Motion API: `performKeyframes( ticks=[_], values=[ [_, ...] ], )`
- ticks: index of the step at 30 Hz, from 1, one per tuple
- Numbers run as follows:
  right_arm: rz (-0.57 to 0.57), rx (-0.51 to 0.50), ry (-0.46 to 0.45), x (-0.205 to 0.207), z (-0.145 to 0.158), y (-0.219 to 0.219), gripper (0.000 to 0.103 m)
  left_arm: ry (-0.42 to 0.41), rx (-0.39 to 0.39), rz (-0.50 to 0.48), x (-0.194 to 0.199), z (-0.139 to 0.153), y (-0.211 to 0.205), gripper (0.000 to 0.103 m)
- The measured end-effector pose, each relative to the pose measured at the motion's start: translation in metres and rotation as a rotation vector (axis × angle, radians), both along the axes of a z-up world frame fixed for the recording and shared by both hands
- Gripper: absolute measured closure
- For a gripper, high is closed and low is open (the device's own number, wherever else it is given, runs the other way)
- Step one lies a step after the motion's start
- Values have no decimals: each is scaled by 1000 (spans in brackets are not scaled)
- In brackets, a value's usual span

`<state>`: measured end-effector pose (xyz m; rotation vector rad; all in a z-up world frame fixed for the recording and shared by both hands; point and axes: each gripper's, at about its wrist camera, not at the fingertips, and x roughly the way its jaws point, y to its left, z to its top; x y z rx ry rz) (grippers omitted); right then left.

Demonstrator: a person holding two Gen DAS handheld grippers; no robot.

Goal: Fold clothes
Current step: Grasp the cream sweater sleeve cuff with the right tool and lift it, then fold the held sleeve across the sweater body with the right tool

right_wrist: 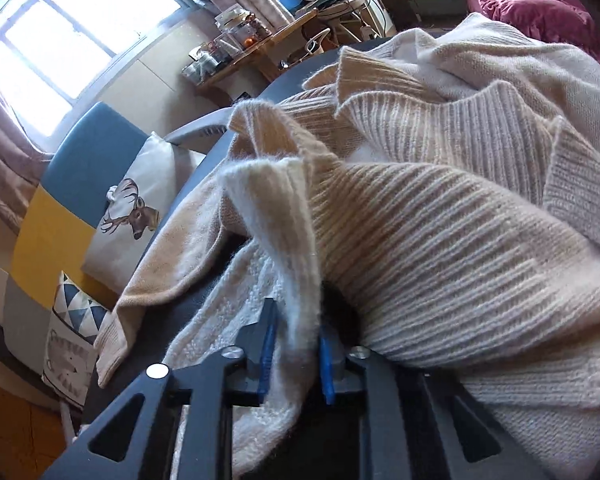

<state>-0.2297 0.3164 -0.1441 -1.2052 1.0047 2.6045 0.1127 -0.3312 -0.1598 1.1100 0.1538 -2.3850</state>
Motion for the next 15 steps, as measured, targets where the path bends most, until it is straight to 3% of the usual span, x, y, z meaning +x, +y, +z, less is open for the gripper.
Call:
performKeyframes(
  ticks=[9, 15],
  values=[
    [59, -2, 182, 10, 92, -41, 96, 3, 9, -1, 1, 0, -1, 3],
    [214, -18, 299, 16, 158, -122, 96, 5, 21, -2, 1, 0, -3, 3]
  ],
)
